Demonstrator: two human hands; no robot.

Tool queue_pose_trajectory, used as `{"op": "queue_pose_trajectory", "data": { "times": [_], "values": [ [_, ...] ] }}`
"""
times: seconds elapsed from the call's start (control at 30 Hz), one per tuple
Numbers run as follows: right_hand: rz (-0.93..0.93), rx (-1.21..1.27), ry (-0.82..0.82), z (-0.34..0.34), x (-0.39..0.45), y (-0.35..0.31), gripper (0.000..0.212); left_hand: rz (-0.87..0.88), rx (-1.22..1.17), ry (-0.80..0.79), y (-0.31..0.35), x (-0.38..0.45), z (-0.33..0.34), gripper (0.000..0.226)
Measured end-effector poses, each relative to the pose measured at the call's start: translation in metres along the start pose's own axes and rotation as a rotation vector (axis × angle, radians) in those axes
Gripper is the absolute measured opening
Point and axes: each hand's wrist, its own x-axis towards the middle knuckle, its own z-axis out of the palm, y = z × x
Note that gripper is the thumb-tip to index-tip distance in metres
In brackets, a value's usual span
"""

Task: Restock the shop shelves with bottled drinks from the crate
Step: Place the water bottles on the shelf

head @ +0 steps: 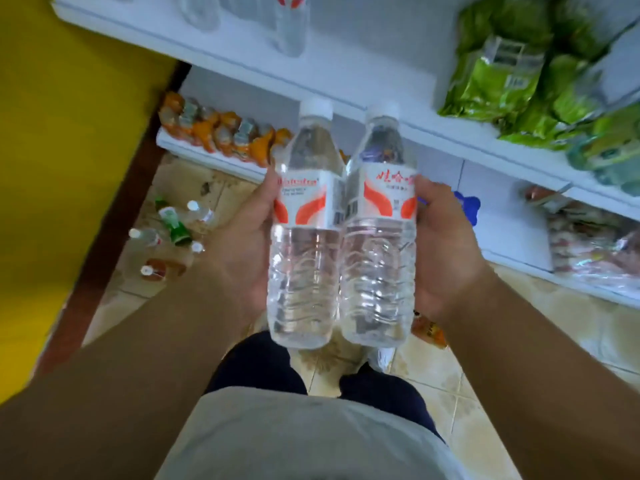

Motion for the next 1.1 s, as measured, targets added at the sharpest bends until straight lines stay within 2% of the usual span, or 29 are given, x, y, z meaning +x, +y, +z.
{"op": "queue_pose_trajectory", "data": {
  "times": [0.07,0.13,0.3,0.47,0.53,0.63,0.77,0.9,1.03,1.1],
  "values": [
    [-0.006,0.018,-0.006,0.027,-0.004,-0.005,0.039,-0.029,-0.036,-0.137,0.027,-0.014,0.001,0.074],
    [-0.009,0.038,-0.005,0.053,-0.01,-0.006,0.044,-0.016,-0.017,-0.208,0.053,-0.033,-0.003,0.072],
    [0.054,-0.021,0.005,0.089,-0.012,0.002,0.056,-0.022,-0.001,-0.157,0.082,-0.067,-0.017,0.063],
    [0.085,-0.03,-0.057,0.102,-0.011,0.005,0.049,0.024,-0.106,-0.062,0.091,-0.093,-0.019,0.059],
    [0.11,-0.073,-0.066,0.108,-0.009,0.007,0.052,0.119,-0.11,-0.037,0.089,-0.1,-0.026,0.064],
    [0.124,-0.127,-0.101,0.123,-0.004,0.012,0.063,0.157,-0.139,-0.107,0.09,-0.109,-0.028,0.074],
    [0.107,-0.075,-0.132,0.145,0.005,0.02,0.066,0.166,-0.089,-0.083,0.106,-0.108,-0.039,0.07],
    [0.023,-0.123,-0.086,0.179,0.025,0.02,0.06,0.148,-0.078,0.044,0.141,-0.101,-0.065,0.063],
    [-0.06,-0.162,-0.036,0.224,0.052,0.031,0.055,0.083,-0.048,-0.052,0.188,-0.105,-0.095,0.073],
    [-0.117,-0.238,0.031,0.25,0.07,0.044,0.052,0.127,0.035,-0.005,0.213,-0.107,-0.112,0.075]
  ]
}}
